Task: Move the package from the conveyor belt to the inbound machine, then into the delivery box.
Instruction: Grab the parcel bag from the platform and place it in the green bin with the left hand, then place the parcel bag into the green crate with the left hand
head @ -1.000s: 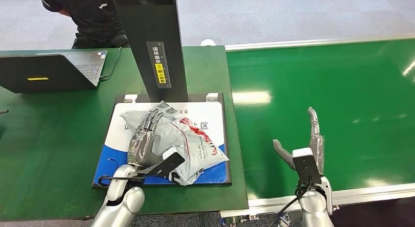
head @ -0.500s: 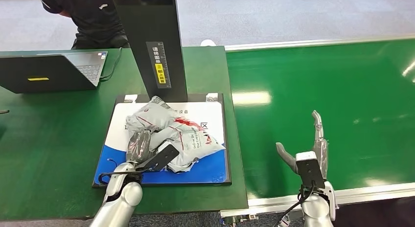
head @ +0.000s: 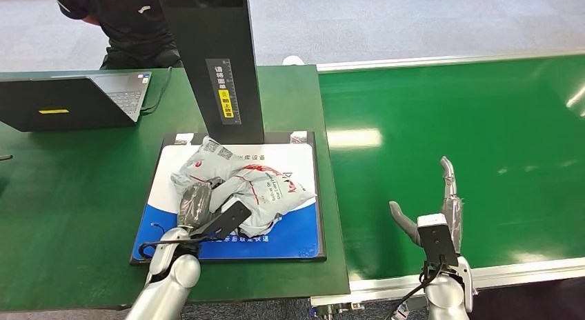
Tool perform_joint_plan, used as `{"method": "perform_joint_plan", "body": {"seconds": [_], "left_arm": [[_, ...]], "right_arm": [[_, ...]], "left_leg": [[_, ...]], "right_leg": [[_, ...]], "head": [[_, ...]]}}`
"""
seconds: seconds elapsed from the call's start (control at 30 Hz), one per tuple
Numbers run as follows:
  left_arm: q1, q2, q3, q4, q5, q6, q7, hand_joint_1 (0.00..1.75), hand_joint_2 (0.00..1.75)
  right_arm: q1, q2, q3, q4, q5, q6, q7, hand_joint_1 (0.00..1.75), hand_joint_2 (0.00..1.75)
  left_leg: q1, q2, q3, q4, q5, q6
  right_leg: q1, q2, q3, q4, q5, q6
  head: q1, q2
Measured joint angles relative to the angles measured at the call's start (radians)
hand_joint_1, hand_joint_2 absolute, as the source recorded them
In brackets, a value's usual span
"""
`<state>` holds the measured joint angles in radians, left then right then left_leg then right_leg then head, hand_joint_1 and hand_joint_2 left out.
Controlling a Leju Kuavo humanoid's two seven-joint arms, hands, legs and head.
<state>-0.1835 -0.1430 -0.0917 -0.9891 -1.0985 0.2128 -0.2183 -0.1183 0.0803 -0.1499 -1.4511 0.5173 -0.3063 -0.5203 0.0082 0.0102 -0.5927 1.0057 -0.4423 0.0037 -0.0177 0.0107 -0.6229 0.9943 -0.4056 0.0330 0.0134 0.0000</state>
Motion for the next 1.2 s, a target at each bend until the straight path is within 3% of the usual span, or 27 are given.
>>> {"method": "perform_joint_plan", "body": {"seconds": [0.2,0.27,0.37,0.43,0.57,0.77,0.93,1.07,1.2], "left_arm": [[0.004,0.000,0.006,0.003,0.042,0.025,-0.053,1.75,1.75],[0.011,0.002,0.008,0.003,0.038,0.097,-0.094,1.75,1.75],[0.011,0.024,0.029,0.002,-0.016,0.263,-0.074,1.75,1.75],[-0.004,0.058,0.073,0.000,-0.044,0.345,-0.056,1.75,1.75],[-0.047,0.137,0.206,-0.002,-0.088,0.421,-0.046,1.75,1.75],[-0.144,0.238,0.392,0.061,-0.084,0.468,-0.053,1.75,1.75],[-0.210,0.273,0.510,0.107,-0.162,0.480,-0.033,1.75,1.75],[-0.236,0.276,0.582,0.118,-0.213,0.481,0.006,0.00,1.75],[-0.251,0.276,0.635,0.131,-0.221,0.481,0.033,0.00,1.75]], "right_arm": [[0.002,0.000,0.000,0.000,-0.001,0.000,0.002,0.00,1.75],[0.003,0.000,0.000,0.000,-0.003,0.002,0.003,0.00,1.75],[0.003,0.000,0.000,0.000,-0.003,0.004,0.003,0.00,1.75],[0.003,0.000,0.000,0.000,-0.004,0.004,0.003,0.00,1.75],[0.005,-0.003,0.000,0.000,-0.018,0.001,0.004,0.00,1.75],[0.012,-0.004,0.000,-0.006,-0.017,0.009,0.006,0.00,1.75],[0.018,-0.004,-0.001,-0.027,-0.010,0.022,0.014,0.00,1.75],[0.025,-0.004,-0.003,-0.039,-0.004,0.023,0.022,0.00,1.75],[0.028,-0.003,-0.009,-0.042,0.000,0.023,0.022,0.00,1.75]], "left_leg": [[0.000,0.000,0.000,0.000,0.000,0.000],[0.000,0.000,0.000,0.000,0.000,0.000],[0.000,0.001,-0.001,0.000,0.000,0.000],[0.001,0.002,-0.001,0.000,0.000,-0.001],[0.002,0.002,-0.001,0.000,0.001,-0.003],[0.003,0.002,-0.002,0.000,0.002,-0.004],[0.003,0.002,-0.002,0.000,0.002,-0.004],[0.003,0.002,-0.003,0.000,0.002,-0.004],[0.003,0.002,-0.003,0.000,0.002,-0.004]], "right_leg": [[0.000,0.000,0.000,0.000,0.000,0.000],[0.000,0.000,0.000,0.000,0.000,0.000],[0.000,0.001,-0.001,0.001,0.001,-0.001],[0.001,0.002,-0.002,0.001,0.001,-0.002],[0.003,0.003,-0.003,0.002,0.001,-0.004],[0.004,0.003,-0.004,0.003,0.001,-0.005],[0.003,0.003,-0.004,0.003,0.001,-0.005],[0.003,0.003,-0.004,0.003,0.001,-0.005],[0.003,0.003,-0.005,0.003,0.001,-0.005]], "head": [[0.000,0.000],[0.000,0.000],[0.000,0.000],[0.000,0.000],[0.000,0.000],[0.000,0.000],[0.000,0.000],[0.000,0.000],[0.000,0.000]]}}
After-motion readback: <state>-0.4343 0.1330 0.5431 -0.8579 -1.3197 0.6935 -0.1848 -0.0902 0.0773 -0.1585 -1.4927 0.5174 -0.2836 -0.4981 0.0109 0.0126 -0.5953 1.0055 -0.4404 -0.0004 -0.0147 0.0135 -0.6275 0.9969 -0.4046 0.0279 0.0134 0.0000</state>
